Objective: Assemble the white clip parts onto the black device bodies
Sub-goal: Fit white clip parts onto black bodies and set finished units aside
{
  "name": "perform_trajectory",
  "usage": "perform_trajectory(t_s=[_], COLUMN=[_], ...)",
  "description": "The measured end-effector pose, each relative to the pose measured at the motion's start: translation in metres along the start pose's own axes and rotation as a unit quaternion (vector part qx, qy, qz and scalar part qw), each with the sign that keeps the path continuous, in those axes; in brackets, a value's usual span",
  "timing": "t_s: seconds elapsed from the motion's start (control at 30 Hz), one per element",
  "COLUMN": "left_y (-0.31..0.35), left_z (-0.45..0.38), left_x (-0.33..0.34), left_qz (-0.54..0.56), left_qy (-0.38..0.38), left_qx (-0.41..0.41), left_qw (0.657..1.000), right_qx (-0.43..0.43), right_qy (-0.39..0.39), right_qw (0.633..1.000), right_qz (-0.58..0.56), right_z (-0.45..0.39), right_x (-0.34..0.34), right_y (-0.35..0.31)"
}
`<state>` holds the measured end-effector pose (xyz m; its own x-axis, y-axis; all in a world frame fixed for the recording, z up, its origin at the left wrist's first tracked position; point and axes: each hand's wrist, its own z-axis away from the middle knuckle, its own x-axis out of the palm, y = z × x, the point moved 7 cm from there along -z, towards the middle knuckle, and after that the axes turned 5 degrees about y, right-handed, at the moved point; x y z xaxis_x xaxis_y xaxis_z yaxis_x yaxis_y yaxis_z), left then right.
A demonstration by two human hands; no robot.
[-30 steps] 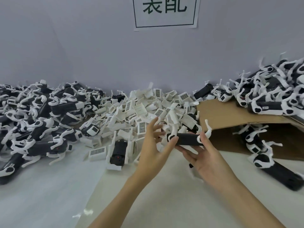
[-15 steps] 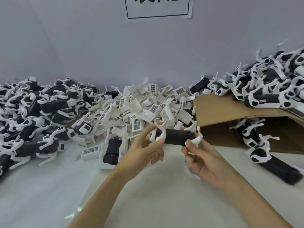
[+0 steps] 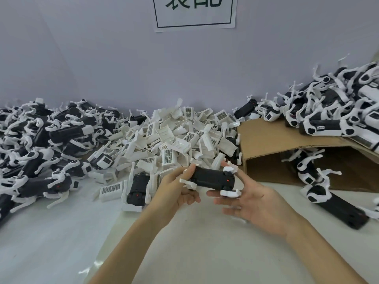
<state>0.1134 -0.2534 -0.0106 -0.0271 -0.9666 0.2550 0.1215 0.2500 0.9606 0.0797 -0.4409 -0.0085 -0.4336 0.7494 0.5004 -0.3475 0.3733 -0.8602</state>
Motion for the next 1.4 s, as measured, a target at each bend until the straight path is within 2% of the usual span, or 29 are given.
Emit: perform_trajectory(t_s=[0.07,0.13,0.23,0.33,0.4,0.57,0.67,0.77,0.83,0.93,1.03,1.13,1.2,1.27,1.33,1.4], left_y=[0.009,0.022,0.040,0.047,0.049,0.054,0.048,0.039,0.033,0.029,0.037,0.039,0.038,0.040,0.043,0.046], left_z=[0.001,0.008,0.024,0.038,0.041,0.045,0.039,0.028,0.025,0.022,0.022,0.029,0.031,0.033,0.034,0.036], left_x=[-0.004,-0.001,0.018,0.038,0.042,0.039,0.035,0.022,0.019,0.017,0.012,0.006,0.002,0.001,0.000,0.001], left_qz=[-0.018,-0.040,-0.094,-0.129,-0.145,-0.181,-0.159,-0.119,-0.162,-0.200,-0.121,0.020,0.077,0.113,0.126,0.121], left_qy=[0.039,0.049,-0.017,-0.092,-0.099,-0.062,-0.077,-0.052,-0.030,0.012,0.066,0.095,0.112,0.106,0.101,0.096], left_qx=[0.048,0.123,0.230,0.273,0.278,0.282,0.234,0.152,0.136,0.158,0.205,0.222,0.228,0.234,0.242,0.248], left_qw=[0.998,0.990,0.969,0.949,0.944,0.940,0.956,0.980,0.977,0.967,0.969,0.970,0.964,0.960,0.957,0.956], right_qx=[0.045,0.070,0.065,0.049,0.040,0.048,0.024,-0.055,-0.122,-0.204,-0.233,-0.253,-0.304,-0.348,-0.370,-0.366], right_qy=[-0.010,0.013,0.071,0.113,0.116,0.130,0.161,0.182,0.202,0.215,0.216,0.261,0.266,0.261,0.263,0.263], right_qw=[0.996,0.993,0.994,0.991,0.991,0.988,0.980,0.970,0.965,0.952,0.892,0.805,0.753,0.718,0.699,0.700], right_qz=[-0.082,-0.094,-0.045,-0.049,-0.053,-0.071,-0.117,-0.154,-0.114,0.078,0.323,0.468,0.520,0.544,0.552,0.554], right_z=[0.001,0.000,-0.006,-0.008,-0.006,-0.005,-0.005,-0.006,-0.006,-0.001,0.003,0.006,0.009,0.011,0.013,0.014], right_x=[0.004,0.005,0.011,0.018,0.021,0.019,0.013,0.005,0.002,0.005,0.011,0.015,0.023,0.029,0.031,0.033], right_y=[0.002,0.007,0.015,0.020,0.018,0.020,0.018,0.011,0.004,-0.007,-0.013,-0.009,-0.005,-0.004,-0.006,-0.007])
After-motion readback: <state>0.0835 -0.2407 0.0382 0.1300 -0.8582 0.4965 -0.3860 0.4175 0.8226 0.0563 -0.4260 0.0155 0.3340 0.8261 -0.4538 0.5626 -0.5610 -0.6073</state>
